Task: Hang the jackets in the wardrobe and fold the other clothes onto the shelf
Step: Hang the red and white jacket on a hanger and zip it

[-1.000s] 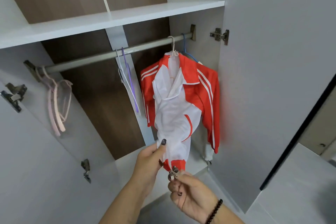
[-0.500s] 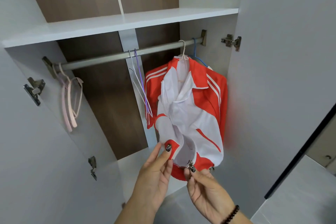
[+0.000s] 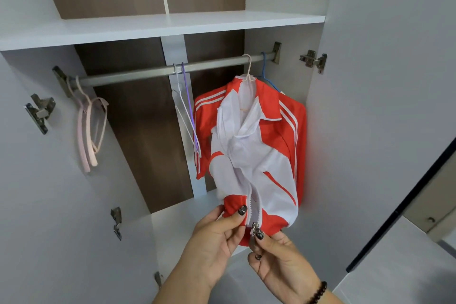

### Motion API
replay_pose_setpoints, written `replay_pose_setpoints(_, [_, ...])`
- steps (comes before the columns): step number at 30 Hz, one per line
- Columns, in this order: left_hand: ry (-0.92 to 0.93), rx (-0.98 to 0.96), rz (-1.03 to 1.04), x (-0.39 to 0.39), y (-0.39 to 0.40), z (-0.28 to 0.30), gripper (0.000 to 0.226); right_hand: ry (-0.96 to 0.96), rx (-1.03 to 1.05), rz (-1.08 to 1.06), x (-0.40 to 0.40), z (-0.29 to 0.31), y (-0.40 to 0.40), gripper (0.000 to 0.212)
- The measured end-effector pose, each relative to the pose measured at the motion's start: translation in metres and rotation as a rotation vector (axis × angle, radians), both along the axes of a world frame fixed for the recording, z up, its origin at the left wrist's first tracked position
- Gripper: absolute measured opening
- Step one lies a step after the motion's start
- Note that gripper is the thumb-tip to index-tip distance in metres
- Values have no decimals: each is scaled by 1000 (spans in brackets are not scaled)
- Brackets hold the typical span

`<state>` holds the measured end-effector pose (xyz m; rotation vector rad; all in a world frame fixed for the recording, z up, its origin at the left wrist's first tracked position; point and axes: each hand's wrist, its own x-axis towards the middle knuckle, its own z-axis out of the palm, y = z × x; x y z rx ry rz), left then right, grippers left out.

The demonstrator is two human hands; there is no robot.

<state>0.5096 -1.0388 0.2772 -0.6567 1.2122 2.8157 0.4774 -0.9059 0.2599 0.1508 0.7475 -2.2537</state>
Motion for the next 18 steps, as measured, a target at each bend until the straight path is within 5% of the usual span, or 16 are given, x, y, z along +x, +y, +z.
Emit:
replay_pose_setpoints(5, [-15, -97, 68, -6, 5, -2, 71, 1, 49, -53, -1, 0, 1, 25])
replay_pose_setpoints(18, [-43, -116, 94, -14, 4, -15, 58, -55, 106, -91, 0, -11, -10, 22])
